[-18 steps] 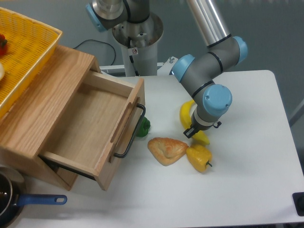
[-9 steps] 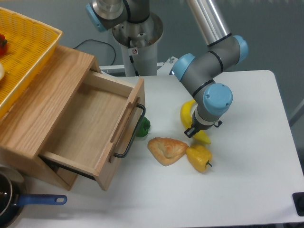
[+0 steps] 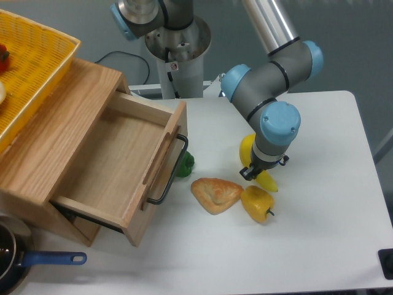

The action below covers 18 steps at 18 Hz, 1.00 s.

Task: Pick up the banana
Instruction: 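Lift the gripped banana up off the table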

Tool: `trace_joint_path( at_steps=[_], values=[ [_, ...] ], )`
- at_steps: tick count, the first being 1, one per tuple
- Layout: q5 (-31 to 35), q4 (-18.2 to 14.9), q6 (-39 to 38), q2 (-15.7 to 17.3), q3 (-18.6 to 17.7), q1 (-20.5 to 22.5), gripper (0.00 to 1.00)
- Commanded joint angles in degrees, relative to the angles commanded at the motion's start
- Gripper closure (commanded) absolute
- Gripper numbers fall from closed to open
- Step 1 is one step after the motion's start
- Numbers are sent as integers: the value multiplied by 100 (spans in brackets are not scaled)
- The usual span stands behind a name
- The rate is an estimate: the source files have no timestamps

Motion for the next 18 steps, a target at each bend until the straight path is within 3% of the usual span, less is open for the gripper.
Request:
trace_joint_path(
  at_steps=[6, 7, 13, 18],
  values=[
    [9, -27, 1020, 185, 53, -9, 91],
    [9, -44, 1822, 281, 105, -113, 91],
    [9, -27, 3216, 387, 80, -123, 91],
    [0, -27, 3640, 431, 115, -35, 91]
  ],
)
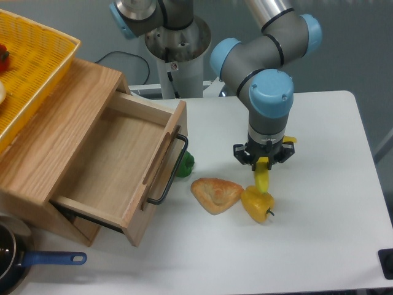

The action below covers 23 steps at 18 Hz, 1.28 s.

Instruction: Pick up the banana

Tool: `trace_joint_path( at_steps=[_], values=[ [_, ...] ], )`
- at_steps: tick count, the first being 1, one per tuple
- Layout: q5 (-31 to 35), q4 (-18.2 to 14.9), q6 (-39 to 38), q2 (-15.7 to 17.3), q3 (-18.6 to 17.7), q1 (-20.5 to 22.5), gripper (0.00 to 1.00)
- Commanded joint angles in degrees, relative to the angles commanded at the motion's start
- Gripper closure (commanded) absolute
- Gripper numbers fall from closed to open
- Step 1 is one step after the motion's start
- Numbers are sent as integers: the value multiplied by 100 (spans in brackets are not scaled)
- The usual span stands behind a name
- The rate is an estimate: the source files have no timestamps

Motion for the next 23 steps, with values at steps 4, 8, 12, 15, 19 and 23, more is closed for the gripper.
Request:
trace_joint_path(
  at_steps=[4, 8, 12, 15, 19, 23],
  values=[
    [-44, -26, 605, 53, 0, 53, 91],
    [-44, -35, 791, 211, -35, 79, 91],
    [-44, -35, 783, 211, -35, 88, 91],
    [-35, -44, 783, 220, -53, 123, 91],
    [-9, -53, 783, 229, -53, 115, 91],
    [-26, -88, 783, 255, -61, 115, 91]
  ],
)
